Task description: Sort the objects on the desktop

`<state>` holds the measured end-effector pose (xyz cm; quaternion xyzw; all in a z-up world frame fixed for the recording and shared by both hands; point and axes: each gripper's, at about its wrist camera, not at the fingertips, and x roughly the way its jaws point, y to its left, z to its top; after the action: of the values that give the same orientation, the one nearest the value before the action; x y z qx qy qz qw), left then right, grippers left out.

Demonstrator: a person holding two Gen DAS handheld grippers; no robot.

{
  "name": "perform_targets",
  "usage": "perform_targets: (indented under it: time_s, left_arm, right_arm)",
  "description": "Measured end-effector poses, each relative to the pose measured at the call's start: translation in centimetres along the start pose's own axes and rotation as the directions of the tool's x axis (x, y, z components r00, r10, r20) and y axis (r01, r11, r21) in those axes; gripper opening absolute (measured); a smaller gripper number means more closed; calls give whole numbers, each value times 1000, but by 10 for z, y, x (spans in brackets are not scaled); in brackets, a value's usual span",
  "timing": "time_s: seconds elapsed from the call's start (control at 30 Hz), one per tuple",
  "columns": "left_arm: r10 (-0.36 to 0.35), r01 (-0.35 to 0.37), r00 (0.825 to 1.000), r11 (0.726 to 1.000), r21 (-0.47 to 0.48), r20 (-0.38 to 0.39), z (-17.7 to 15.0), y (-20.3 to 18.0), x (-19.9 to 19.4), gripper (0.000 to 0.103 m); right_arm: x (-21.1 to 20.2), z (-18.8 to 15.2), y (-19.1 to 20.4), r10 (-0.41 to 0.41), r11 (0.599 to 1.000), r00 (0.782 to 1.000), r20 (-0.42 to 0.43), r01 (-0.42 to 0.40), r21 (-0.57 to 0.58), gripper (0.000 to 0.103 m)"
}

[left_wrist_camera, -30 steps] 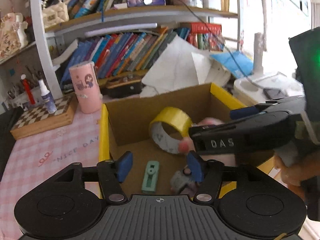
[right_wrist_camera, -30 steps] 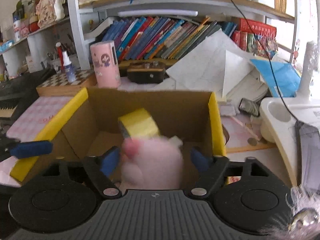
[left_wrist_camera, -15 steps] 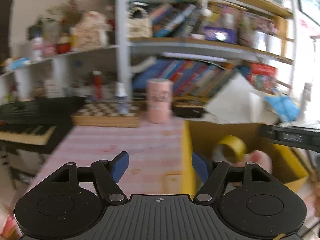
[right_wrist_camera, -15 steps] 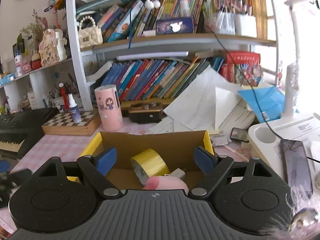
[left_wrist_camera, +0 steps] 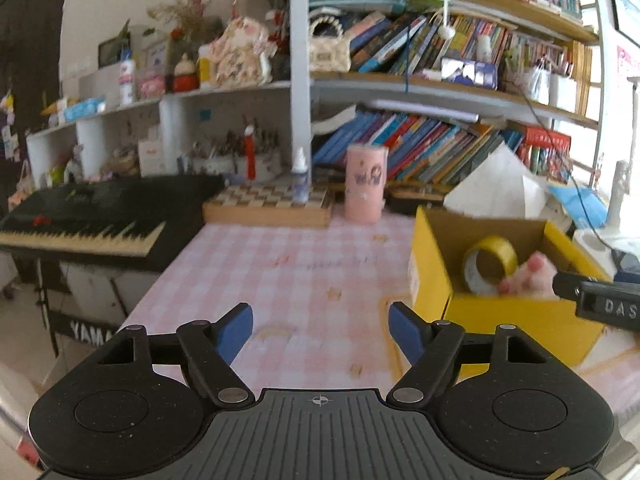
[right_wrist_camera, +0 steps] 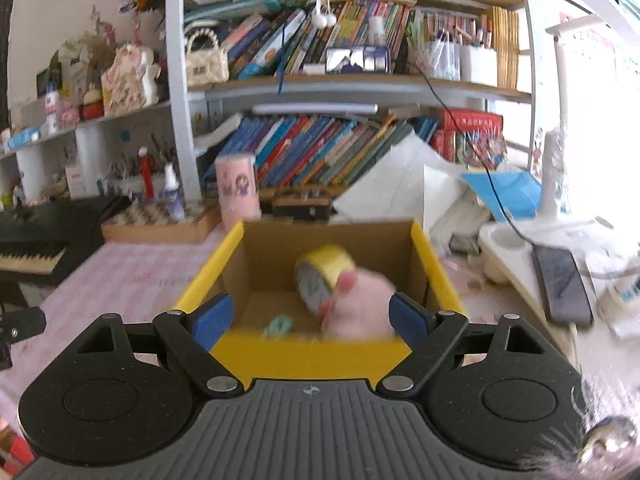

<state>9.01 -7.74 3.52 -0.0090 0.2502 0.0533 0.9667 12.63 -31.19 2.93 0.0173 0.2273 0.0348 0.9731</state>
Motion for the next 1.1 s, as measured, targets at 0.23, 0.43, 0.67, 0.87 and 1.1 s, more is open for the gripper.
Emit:
perform_targets:
  time_s: [0.23, 0.43, 0.67, 0.87, 1.1]
  left_arm:
    - [27, -28, 994, 1000, -8, -106, -35, 21, -25, 77]
    - [30, -32, 992, 999, -13, -120, -51, 39, -48, 78]
    - [67, -66, 986, 998, 11, -155, -59, 48, -60, 81]
    - [37, -33, 988, 999, 26, -151, -63, 49, -67, 82]
    - [21, -16, 989, 999, 33, -145, -63, 48, -67, 82]
  right_arm:
    - [-39, -42, 24, -7, 1000, 997, -82, 6, -6, 86]
    - [-66, -61, 39, 2, 1000, 995, -96, -1, 13, 89]
    - [-82, -70, 54, 21, 1000, 993, -115, -19, 21, 91]
    - [-87, -72, 58, 10, 1000, 992, -124, -7, 23, 93]
    - [-88, -75, 61, -7, 1000, 990, -138, 9, 15, 96]
